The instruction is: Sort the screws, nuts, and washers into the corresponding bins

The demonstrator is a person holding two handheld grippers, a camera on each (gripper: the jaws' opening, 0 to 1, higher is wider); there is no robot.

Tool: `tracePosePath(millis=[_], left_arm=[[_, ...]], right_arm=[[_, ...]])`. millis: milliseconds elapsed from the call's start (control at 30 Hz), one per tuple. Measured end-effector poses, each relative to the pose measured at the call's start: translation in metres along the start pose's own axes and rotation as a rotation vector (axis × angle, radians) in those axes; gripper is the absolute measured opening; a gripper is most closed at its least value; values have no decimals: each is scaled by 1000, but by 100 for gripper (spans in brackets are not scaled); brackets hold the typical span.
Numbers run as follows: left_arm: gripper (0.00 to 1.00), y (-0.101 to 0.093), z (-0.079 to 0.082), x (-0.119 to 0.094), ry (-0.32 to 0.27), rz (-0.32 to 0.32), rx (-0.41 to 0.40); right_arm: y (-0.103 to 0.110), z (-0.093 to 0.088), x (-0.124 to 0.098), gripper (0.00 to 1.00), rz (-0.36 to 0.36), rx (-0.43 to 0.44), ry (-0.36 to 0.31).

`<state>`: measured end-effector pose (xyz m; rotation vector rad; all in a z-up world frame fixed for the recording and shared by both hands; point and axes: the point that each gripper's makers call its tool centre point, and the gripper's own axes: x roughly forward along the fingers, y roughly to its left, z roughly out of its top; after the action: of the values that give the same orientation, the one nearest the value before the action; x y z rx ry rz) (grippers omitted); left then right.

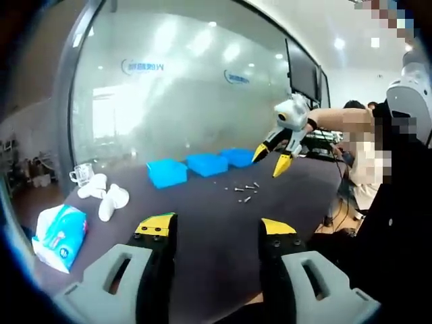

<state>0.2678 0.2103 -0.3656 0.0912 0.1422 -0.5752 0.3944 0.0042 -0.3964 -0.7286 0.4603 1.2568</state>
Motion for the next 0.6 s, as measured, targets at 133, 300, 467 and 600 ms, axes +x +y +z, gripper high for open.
tracePosePath(millis=[133,300,467,600], left_arm=[[47,-1,0,-1,-2,-2,-2],[47,0,-1,-2,-1,0,-4],[47,2,-4,-4,9,12,3],[47,3,-6,-6,9,16,-3]], right_arm=[[2,-1,9,43,29,-16,33],[8,-3,19,39,67,-55,78],[11,-2,30,37,95,-77,115],[14,-4,39,37,121,-132,172]])
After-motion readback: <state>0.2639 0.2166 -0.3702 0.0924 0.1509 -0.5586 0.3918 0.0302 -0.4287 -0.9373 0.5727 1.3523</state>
